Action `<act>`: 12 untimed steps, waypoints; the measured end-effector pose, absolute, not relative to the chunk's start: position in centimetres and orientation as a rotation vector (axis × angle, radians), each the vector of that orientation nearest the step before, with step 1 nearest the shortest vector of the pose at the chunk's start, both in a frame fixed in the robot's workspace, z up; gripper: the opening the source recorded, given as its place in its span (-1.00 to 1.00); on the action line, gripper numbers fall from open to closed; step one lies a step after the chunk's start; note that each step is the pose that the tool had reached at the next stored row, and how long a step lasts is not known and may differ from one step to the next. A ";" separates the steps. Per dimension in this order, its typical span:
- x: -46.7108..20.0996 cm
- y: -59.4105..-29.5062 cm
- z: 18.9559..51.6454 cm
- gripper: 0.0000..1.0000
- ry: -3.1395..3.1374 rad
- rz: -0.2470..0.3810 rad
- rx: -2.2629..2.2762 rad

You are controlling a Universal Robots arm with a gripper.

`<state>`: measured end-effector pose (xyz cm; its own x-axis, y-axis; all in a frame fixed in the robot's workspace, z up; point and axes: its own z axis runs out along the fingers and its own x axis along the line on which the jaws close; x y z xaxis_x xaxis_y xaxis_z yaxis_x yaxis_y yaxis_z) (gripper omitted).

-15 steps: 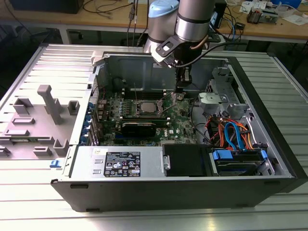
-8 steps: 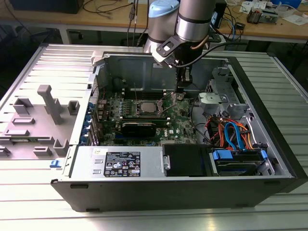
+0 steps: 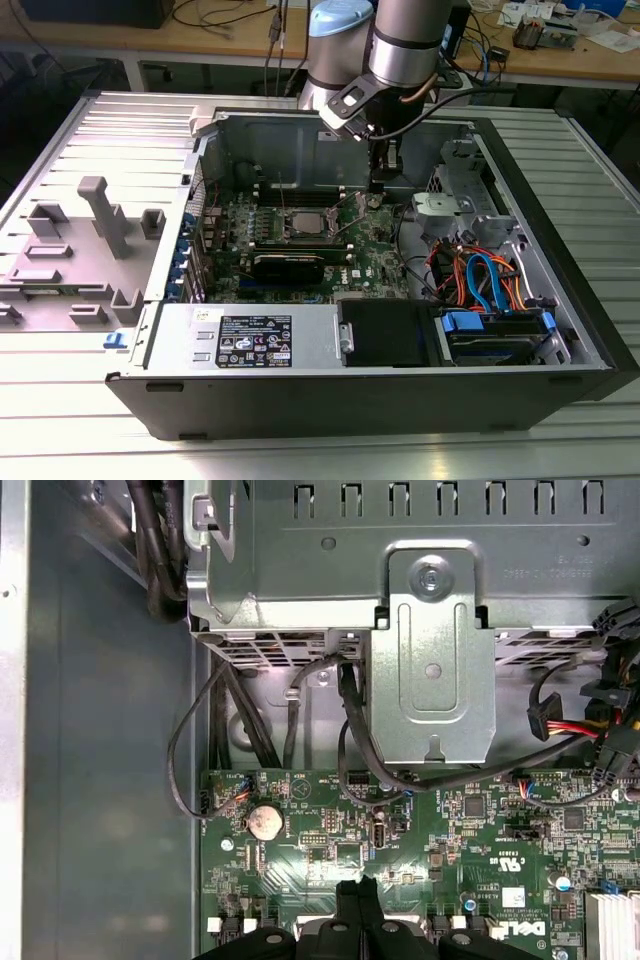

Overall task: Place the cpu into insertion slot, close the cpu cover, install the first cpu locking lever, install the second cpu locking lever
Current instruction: 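Close the cpu cover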

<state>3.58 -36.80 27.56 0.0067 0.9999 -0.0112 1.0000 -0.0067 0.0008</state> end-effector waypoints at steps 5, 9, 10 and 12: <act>3.7 -36.8 27.6 -0.79 2.208 -0.012 2.223; 3.7 -36.8 27.6 -0.79 2.208 -0.011 2.223; 3.7 -36.8 27.6 -0.79 2.208 -0.011 2.223; 3.7 -36.8 27.6 -0.79 2.208 -0.011 2.223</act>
<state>3.67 -36.80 27.55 0.0066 0.9999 -0.0106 1.0000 -0.0066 0.0008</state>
